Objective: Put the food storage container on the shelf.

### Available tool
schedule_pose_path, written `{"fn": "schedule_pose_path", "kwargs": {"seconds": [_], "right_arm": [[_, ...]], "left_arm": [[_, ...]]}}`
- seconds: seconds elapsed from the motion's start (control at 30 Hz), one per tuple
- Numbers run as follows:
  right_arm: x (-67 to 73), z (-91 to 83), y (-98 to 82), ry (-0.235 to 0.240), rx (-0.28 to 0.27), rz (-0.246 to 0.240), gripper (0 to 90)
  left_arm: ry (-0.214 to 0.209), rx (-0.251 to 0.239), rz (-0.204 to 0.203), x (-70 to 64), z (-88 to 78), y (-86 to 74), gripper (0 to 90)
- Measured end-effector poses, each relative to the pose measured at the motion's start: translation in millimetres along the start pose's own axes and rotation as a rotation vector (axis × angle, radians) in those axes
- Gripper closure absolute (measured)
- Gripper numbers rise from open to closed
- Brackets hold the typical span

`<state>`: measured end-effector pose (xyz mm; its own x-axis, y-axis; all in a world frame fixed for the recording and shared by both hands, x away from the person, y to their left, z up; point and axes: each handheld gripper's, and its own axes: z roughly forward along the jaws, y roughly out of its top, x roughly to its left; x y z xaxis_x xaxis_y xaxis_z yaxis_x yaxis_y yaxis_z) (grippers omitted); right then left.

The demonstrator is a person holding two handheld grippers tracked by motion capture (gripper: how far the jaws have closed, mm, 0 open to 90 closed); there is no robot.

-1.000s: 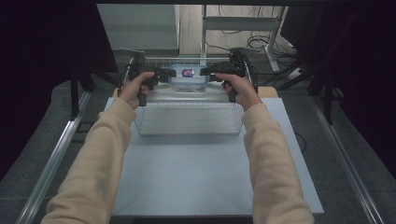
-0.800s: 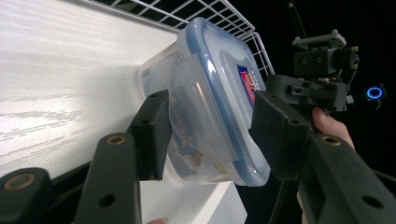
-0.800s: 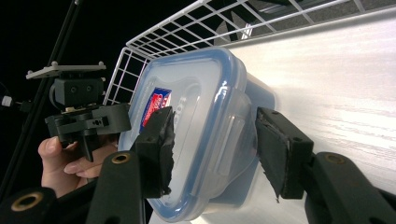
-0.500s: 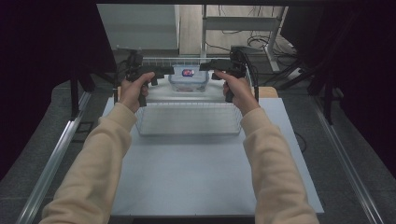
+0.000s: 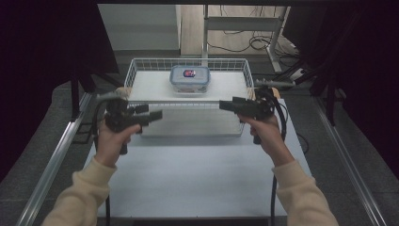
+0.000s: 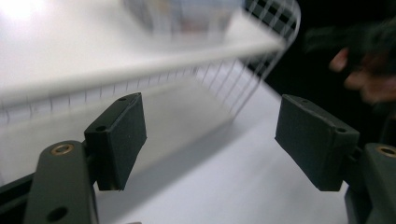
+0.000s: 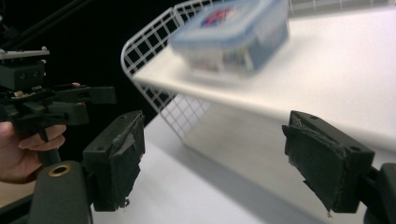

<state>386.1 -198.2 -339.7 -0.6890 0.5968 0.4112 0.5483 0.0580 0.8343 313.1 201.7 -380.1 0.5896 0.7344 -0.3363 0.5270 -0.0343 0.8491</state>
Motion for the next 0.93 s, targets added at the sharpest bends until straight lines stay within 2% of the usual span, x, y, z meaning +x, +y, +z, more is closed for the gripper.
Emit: {"fn": "schedule_pose_path", "kwargs": {"seconds": [0.17,0.27,0.33,0.4,0.47,0.5,0.6,0.77,0.93], "right_arm": [[5.7,-28.0,-54.1,-0.069,0.002,-0.093,20.9],[6.3,-36.6,-86.0,-0.106,0.024,-0.129,21.0],[4.2,-39.8,-106.6,-0.11,0.041,-0.133,21.2],[1.0,-39.7,-127.6,-0.111,0.067,-0.118,21.4],[-0.7,-39.0,-146.0,-0.132,0.092,-0.137,21.4],[-1.3,-38.7,-153.5,-0.144,0.101,-0.143,21.6],[-3.1,-36.2,-165.0,-0.155,0.138,-0.155,21.6],[-1.8,-36.9,-163.5,-0.157,0.117,-0.163,21.7],[-3.0,-35.9,-166.4,-0.165,0.123,-0.171,21.2]], "left_arm": [[0.018,0.044,0.025,-8.0,2.4,-54.8,23.9],[0.052,0.083,0.044,-9.0,10.9,-81.7,24.8],[0.063,0.121,0.058,-9.8,17.5,-95.1,25.0],[0.043,0.157,0.047,-8.8,21.8,-105.3,25.6],[0.038,0.181,0.041,-7.1,24.3,-114.8,25.6],[0.048,0.19,0.046,-6.4,25.4,-118.7,25.5],[0.069,0.207,0.044,-4.3,26.8,-124.5,25.5],[0.073,0.196,0.054,-6.7,26.0,-125.3,25.5],[0.09,0.197,0.072,-7.3,27.3,-129.3,22.4]]}}
